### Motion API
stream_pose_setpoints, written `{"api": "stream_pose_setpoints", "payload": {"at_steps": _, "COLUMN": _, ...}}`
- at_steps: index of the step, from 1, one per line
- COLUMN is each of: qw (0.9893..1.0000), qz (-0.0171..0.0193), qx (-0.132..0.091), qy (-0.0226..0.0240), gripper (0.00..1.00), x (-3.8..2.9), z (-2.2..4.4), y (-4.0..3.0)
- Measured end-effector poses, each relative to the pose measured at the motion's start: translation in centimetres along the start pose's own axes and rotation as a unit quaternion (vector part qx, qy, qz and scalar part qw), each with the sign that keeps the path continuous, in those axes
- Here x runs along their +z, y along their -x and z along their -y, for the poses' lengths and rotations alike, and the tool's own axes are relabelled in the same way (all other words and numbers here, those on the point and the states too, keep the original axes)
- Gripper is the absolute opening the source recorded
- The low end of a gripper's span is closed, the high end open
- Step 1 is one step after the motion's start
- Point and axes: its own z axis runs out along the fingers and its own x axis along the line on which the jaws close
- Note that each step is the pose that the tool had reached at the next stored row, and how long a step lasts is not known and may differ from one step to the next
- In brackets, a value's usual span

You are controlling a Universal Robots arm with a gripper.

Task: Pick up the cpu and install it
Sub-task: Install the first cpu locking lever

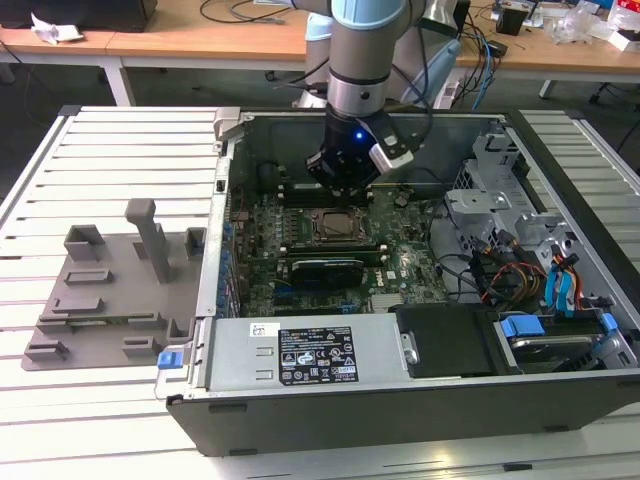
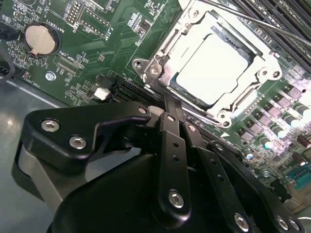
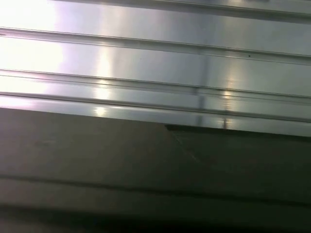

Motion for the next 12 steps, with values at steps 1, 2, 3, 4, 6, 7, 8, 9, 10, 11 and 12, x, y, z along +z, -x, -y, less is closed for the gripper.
{"api": "stream_pose_setpoints", "payload": {"at_steps": 1, "qw": 1.0000, "qz": -0.0001, "qx": 0.000, "qy": -0.0001, "gripper": 0.11, "x": 0.02, "z": 0.01, "y": 0.04}}
{"api": "stream_pose_setpoints", "payload": {"at_steps": 2, "qw": 1.0000, "qz": -0.0002, "qx": 0.000, "qy": -0.0004, "gripper": 0.11, "x": 0.06, "z": 0.02, "y": 0.10}}
{"api": "stream_pose_setpoints", "payload": {"at_steps": 3, "qw": 1.0000, "qz": -0.0003, "qx": 0.000, "qy": -0.0005, "gripper": 0.11, "x": 0.10, "z": 0.02, "y": 0.15}}
{"api": "stream_pose_setpoints", "payload": {"at_steps": 4, "qw": 1.0000, "qz": -0.0002, "qx": 0.000, "qy": -0.0007, "gripper": 0.11, "x": 0.13, "z": 0.02, "y": 0.17}}
{"api": "stream_pose_setpoints", "payload": {"at_steps": 6, "qw": 1.0000, "qz": -0.0002, "qx": 0.000, "qy": -0.0014, "gripper": 0.11, "x": 0.20, "z": 0.02, "y": 0.23}}
{"api": "stream_pose_setpoints", "payload": {"at_steps": 7, "qw": 1.0000, "qz": -0.0003, "qx": 0.000, "qy": -0.0016, "gripper": 0.11, "x": 0.21, "z": 0.03, "y": 0.25}}
{"api": "stream_pose_setpoints", "payload": {"at_steps": 8, "qw": 1.0000, "qz": -0.0002, "qx": 0.000, "qy": -0.0021, "gripper": 0.11, "x": 0.20, "z": 0.09, "y": 0.26}}
{"api": "stream_pose_setpoints", "payload": {"at_steps": 9, "qw": 1.0000, "qz": 0.0000, "qx": 0.000, "qy": -0.0015, "gripper": 0.11, "x": 0.23, "z": 0.12, "y": 0.29}}
{"api": "stream_pose_setpoints", "payload": {"at_steps": 10, "qw": 1.0000, "qz": 0.0004, "qx": 0.000, "qy": -0.0005, "gripper": 0.11, "x": 0.29, "z": 0.12, "y": 0.31}}
{"api": "stream_pose_setpoints", "payload": {"at_steps": 11, "qw": 1.0000, "qz": 0.0002, "qx": 0.000, "qy": -0.0009, "gripper": 0.11, "x": 0.28, "z": 0.14, "y": 0.32}}
{"api": "stream_pose_setpoints", "payload": {"at_steps": 12, "qw": 1.0000, "qz": 0.0000, "qx": 0.000, "qy": -0.0012, "gripper": 0.11, "x": 0.28, "z": 0.15, "y": 0.34}}
